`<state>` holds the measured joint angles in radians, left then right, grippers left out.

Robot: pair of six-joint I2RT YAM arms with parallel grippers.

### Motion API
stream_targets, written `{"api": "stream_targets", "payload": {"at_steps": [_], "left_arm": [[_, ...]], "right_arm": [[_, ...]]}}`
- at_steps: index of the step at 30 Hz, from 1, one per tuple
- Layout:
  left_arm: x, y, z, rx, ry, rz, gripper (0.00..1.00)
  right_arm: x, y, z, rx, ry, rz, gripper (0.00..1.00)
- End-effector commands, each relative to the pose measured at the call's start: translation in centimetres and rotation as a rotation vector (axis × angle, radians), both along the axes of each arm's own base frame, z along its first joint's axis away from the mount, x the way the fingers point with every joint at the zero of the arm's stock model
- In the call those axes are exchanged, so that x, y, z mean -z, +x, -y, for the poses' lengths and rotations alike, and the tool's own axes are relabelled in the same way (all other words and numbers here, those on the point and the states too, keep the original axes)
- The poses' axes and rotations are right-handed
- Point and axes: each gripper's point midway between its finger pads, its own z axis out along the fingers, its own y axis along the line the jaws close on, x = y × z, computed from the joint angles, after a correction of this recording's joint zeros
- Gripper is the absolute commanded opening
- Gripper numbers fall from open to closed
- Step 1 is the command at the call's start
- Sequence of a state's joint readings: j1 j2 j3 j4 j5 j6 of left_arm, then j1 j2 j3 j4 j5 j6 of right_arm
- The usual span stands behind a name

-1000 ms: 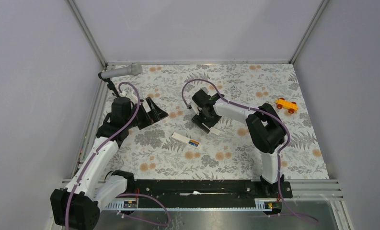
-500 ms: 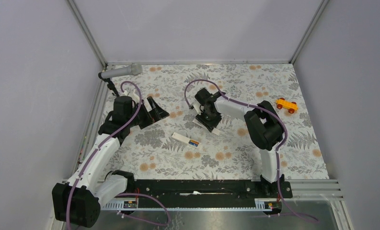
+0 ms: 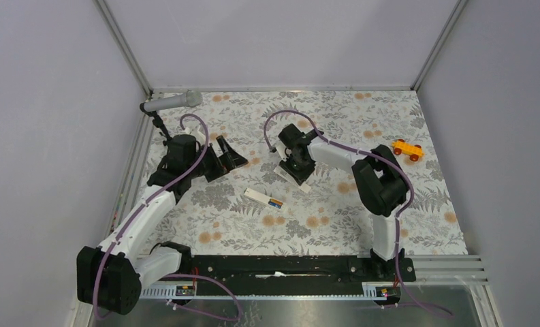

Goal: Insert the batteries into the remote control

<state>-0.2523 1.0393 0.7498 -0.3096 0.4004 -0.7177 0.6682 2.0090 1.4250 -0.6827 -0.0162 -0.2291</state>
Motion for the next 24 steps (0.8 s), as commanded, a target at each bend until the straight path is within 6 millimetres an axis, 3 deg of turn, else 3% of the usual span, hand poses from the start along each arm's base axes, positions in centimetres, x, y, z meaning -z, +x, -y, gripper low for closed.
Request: {"api": "stream_targets", "payload": {"at_steps": [1, 8, 11, 15, 19, 24], "left_arm": [[-0.9, 1.3, 1.9, 0.009, -0.089, 0.031, 0.97], [0.2, 2.8, 3.0, -0.021, -0.109, -0.025, 0.96], [0.4, 3.1, 2.8, -0.039, -0.095, -0.018, 0.95], [0.4, 3.1, 2.4, -0.056, -0.084, -0.003, 0.95], [0.6, 3.0, 2.4, -0.058, -0.082, -0.008, 0.95], [0.5, 3.2, 2.7, -0.044, -0.091, -0.008, 0.95]], "right_arm": [[-3.4, 0.3, -0.7, 0.029, 0.091, 0.072, 0.36], [-3.9, -0.9, -0.8, 0.046, 0.137, 0.057, 0.4], [-2.8, -0.6, 0.0, 0.071, 0.084, 0.065, 0.6], [-1.5, -1.4, 1.0, 0.076, 0.022, 0.02, 0.69], [-0.3, -2.2, 1.7, 0.071, -0.01, -0.016, 0.7], [0.8, -1.8, 2.0, 0.092, -0.056, -0.027, 0.56]]}}
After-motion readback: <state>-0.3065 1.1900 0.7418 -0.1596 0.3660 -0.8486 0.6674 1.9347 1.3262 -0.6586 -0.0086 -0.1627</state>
